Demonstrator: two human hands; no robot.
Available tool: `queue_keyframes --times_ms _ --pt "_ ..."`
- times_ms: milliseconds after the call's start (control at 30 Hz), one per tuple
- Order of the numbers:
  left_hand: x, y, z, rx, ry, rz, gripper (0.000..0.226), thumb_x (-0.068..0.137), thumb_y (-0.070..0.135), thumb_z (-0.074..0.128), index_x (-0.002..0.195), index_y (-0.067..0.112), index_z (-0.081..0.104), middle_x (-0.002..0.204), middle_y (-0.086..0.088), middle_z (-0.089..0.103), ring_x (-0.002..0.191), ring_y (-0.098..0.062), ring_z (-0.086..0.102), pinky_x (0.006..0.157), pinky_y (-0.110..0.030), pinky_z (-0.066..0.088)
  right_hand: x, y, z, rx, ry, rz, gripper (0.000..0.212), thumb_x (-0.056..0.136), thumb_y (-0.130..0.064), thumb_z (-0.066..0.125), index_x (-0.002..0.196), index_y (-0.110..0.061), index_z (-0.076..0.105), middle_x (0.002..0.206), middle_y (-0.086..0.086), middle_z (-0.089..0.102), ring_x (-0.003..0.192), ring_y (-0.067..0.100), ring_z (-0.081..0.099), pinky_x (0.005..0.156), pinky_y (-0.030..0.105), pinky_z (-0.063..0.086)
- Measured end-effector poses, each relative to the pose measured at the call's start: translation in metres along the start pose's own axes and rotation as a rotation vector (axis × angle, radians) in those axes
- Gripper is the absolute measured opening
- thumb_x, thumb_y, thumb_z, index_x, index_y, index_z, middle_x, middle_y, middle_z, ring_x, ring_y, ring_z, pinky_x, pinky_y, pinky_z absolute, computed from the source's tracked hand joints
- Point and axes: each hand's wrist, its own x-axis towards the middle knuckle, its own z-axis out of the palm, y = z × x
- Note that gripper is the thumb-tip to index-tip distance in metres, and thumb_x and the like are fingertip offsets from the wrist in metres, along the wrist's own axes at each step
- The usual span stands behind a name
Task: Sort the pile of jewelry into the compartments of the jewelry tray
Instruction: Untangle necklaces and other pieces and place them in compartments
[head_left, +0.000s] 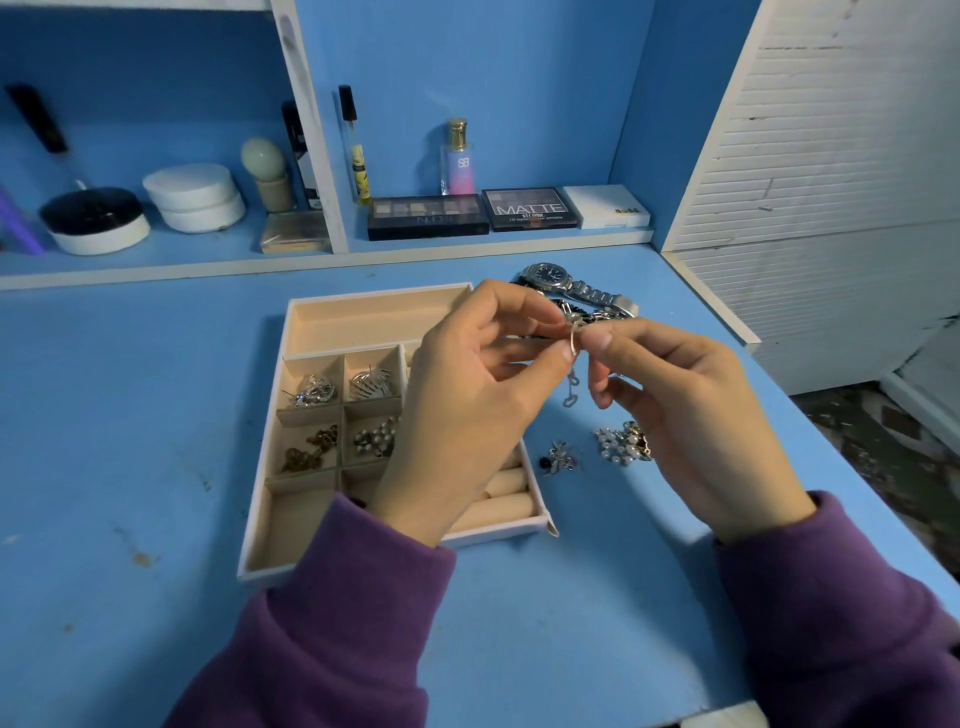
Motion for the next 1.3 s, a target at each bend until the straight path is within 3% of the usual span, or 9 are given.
queue_keyframes --times_ms 200,400,567,800,967,1100,1300 --pt "-0.0015 -0.0014 0.0007 0.178 0.046 0.061 0.009 0.077 0.012 0.071 0.08 0.02 0.069 0.072 0.012 0.069 0.07 -0.002 0.064 0.068 -0.028 0.053 0.0005 0.0 0.0004 0.047 -0.008 0.063 0.019 0.074 -0.025 0.063 0.058 -0.015 0.062 0.062 0.005 0.049 0.061 0.014 0.043 0.057 0.022 0.038" --pt "-0.0026 -0.0002 0.0012 0.31 0.075 0.157 0.012 0.078 0.011 0.07 0.086 0.02 0.071 0.077 0.017 0.069 0.071 0.002 0.063 0.063 -0.01 0.048 0.0007 0.0013 -0.0017 0.043 -0.01 0.069 0.018 0.074 -0.023 0.064 0.058 -0.015 0.063 0.063 0.006 0.048 0.06 0.013 0.043 0.057 0.021 0.038" --pt "-0.0022 -0.003 0.0005 0.343 0.096 0.161 0.011 0.079 0.012 0.069 0.085 0.021 0.072 0.074 0.019 0.068 0.066 0.002 0.062 0.064 -0.011 0.05 0.0011 0.0031 -0.0033 -0.019 0.01 0.019 0.016 0.076 -0.022 0.068 0.06 -0.019 0.067 0.066 0.009 0.049 0.064 0.014 0.045 0.057 0.023 0.038" --pt "-0.0018 -0.0055 0.0015 0.279 0.047 0.058 0.007 0.077 0.012 0.069 0.076 0.019 0.069 0.069 0.011 0.068 0.065 -0.002 0.063 0.064 -0.016 0.051 0.0016 0.0053 -0.0059 -0.02 -0.003 0.009 0.008 0.076 -0.01 0.065 0.081 -0.011 0.071 0.059 -0.007 0.059 0.06 0.013 0.045 0.056 0.02 0.039" --pt "-0.0009 -0.0055 0.0001 0.275 0.056 0.063 0.009 0.078 0.012 0.068 0.075 0.02 0.066 0.07 0.012 0.066 0.068 -0.002 0.061 0.065 -0.022 0.052 0.0009 0.0044 -0.007 -0.134 -0.056 -0.02 0.014 0.074 -0.018 0.061 0.083 -0.014 0.07 0.066 -0.007 0.061 0.066 0.013 0.05 0.057 0.02 0.04" --pt "-0.0018 -0.0051 0.0002 0.347 0.057 0.111 0.007 0.077 0.013 0.068 0.075 0.02 0.066 0.07 0.012 0.065 0.07 -0.005 0.061 0.063 -0.025 0.052 -0.0011 0.0016 -0.0041 -0.206 0.013 -0.069 0.011 0.075 -0.026 0.062 0.074 -0.018 0.07 0.065 -0.01 0.06 0.064 0.008 0.049 0.054 0.014 0.037" --pt "-0.0023 -0.0036 -0.001 0.367 0.053 0.122 0.009 0.076 0.012 0.068 0.073 0.02 0.067 0.07 0.01 0.066 0.071 -0.007 0.061 0.063 -0.028 0.052 -0.0038 -0.0009 -0.0025 -0.269 0.029 -0.121 0.006 0.079 -0.014 0.069 0.073 -0.016 0.067 0.06 -0.015 0.059 0.056 -0.002 0.047 0.048 0.006 0.033"
